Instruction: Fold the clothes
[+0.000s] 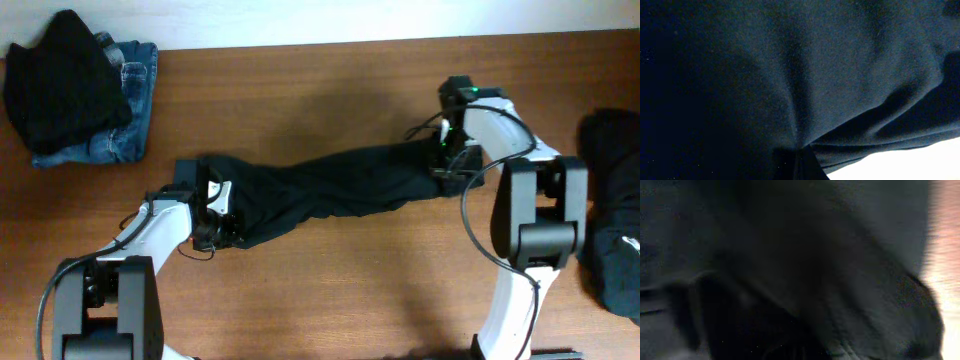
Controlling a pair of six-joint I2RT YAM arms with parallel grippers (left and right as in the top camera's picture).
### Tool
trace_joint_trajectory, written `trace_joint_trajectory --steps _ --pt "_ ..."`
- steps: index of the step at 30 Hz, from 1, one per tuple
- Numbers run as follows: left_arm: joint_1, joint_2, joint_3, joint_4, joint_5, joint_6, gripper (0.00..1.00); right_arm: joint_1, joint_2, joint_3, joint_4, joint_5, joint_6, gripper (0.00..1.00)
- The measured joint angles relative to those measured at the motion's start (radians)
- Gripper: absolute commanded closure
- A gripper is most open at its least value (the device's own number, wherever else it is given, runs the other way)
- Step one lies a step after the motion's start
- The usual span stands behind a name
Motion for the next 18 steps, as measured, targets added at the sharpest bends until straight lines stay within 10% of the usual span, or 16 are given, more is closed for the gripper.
trace_joint_trajectory --steps 18 --pt "0.046 0.003 0.018 -0.081 -0.05 0.0 0.99 -0.312 0.001 0.0 0.024 0.23 0.074 0.96"
